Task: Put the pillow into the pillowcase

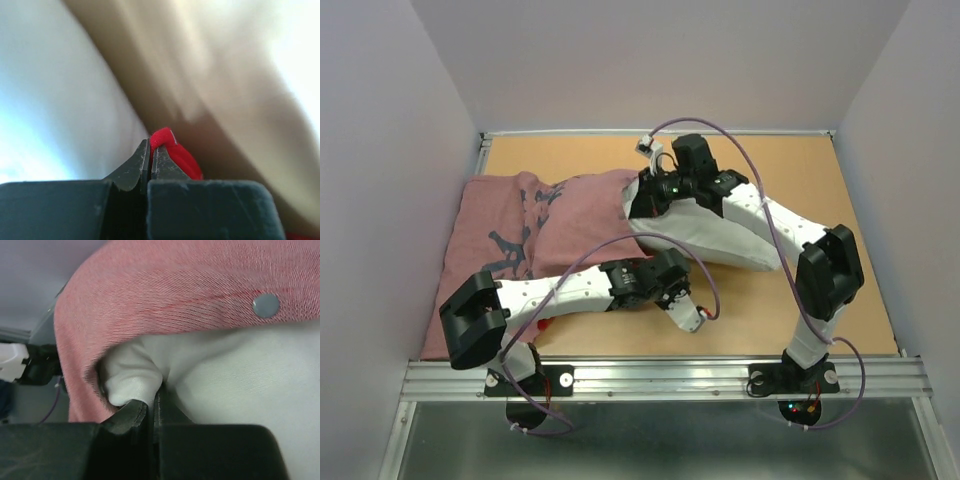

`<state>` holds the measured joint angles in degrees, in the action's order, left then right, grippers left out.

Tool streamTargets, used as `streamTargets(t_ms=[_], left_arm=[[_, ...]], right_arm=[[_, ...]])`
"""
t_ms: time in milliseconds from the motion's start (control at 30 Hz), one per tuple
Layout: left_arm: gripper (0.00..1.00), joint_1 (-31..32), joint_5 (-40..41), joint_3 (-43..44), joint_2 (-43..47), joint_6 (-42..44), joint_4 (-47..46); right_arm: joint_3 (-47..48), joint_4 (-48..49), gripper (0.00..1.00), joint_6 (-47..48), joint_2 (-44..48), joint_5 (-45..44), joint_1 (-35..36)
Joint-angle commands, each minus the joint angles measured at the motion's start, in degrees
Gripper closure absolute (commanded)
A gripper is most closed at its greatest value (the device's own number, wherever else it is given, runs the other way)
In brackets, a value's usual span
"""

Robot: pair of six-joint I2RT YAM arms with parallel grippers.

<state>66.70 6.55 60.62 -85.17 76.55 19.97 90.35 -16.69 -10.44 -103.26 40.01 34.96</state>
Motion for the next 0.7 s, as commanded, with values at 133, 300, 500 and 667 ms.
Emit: streamTargets(t_ms=[133,300,500,667], left_arm=[[0.92,2.90,-4.53,-4.73,5.44,-6.56,-14.87],[0.46,3.62,-10.92,3.07,13.26,-20.98,-7.42],[0.30,3.00,-7.80,7.41,26.44,-43.88,3.06],[0.25,-9.61,-2.49,12.14,29.89,-57.99,10.43]], right_arm=[[-11.50,6.22,0.99,-9.59,-8.17,14.75,1.07],[-15.37,10.27,0.99,-12.59,-10.03,14.40,0.72],[-22.92,16.16,0.99,-17.42,-6.69,13.26,0.37],[-25.57,16.16,0.90,-18.39,0.94,9.75,0.37]])
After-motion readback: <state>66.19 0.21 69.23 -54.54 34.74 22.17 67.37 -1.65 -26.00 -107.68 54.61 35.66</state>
